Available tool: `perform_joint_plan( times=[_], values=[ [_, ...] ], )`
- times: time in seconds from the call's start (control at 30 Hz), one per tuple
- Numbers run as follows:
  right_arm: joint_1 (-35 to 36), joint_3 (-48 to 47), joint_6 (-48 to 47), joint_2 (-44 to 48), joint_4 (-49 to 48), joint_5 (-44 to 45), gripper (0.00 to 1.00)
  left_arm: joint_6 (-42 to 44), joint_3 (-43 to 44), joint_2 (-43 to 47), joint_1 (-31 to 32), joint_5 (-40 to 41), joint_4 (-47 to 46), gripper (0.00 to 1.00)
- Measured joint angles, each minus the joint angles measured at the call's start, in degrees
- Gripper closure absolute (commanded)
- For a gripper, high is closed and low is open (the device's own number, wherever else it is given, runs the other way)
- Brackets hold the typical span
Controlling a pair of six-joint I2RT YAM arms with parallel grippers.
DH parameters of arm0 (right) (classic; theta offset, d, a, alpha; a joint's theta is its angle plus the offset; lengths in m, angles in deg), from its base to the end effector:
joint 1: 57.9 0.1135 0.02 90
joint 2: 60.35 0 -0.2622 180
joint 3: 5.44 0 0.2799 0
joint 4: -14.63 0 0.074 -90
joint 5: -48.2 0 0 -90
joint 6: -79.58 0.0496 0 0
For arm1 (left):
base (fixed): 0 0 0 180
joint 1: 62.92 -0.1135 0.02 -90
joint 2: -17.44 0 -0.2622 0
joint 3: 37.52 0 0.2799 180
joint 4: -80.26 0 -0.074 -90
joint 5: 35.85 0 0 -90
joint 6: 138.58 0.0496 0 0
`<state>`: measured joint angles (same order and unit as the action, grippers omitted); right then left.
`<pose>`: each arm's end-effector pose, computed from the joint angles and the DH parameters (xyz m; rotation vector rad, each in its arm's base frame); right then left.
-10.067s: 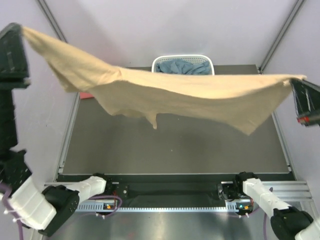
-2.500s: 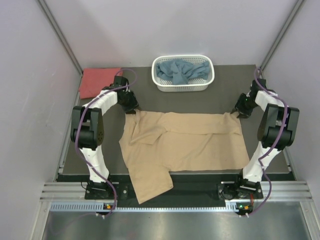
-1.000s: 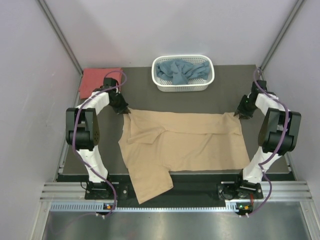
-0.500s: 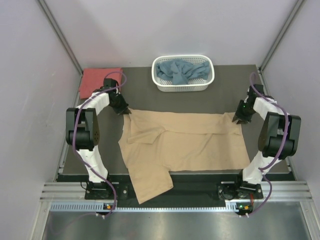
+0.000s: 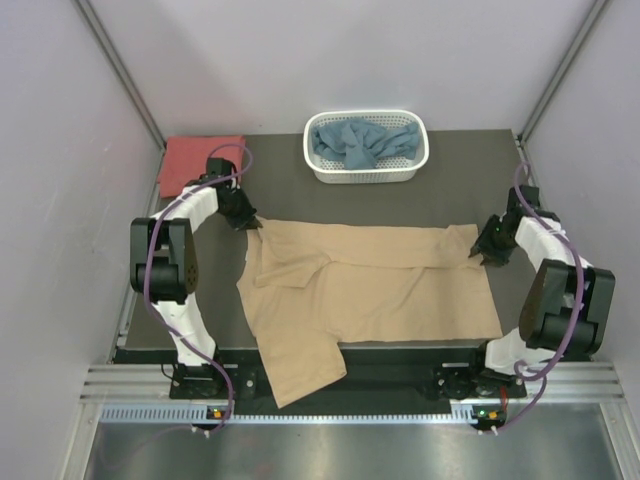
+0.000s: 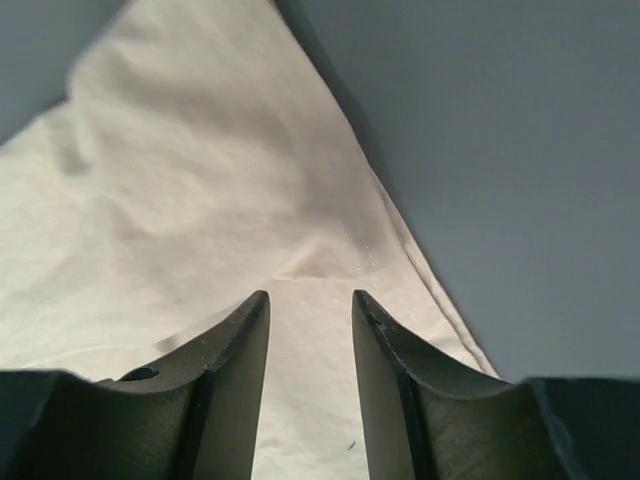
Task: Fold and stack the t-shirts
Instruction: Fold the tshirt
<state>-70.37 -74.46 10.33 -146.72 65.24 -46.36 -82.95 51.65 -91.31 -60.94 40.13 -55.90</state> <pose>0.3103 -0.0646 0.1773 0.7684 2.6509 0.1484 0.4220 -0.0266 0.1588 -0.6853 2.6437 -0.5201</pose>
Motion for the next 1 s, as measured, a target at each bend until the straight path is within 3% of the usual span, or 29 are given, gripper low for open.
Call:
perform_joint_plan(
  times=[0.27, 0.8, 1.0],
  values=[
    [-4.2, 7.8, 6.2, 0.1, -3.4, -4.6, 0.64, 0.0, -0.5, 0.2, 0.0, -0.1, 0.0, 1.0],
    [-4.7, 8.2, 9.5, -1.5, -9.8, -5.8, 0.64, 0.0, -0.5, 0.2, 0.0, -0.2, -0.1, 1.0],
    [-6.0, 8.3, 9.4, -1.5, -9.9, -5.4, 0.68, 0.1, -0.5, 0.2, 0.0, -0.1, -0.1, 1.0]
  ],
)
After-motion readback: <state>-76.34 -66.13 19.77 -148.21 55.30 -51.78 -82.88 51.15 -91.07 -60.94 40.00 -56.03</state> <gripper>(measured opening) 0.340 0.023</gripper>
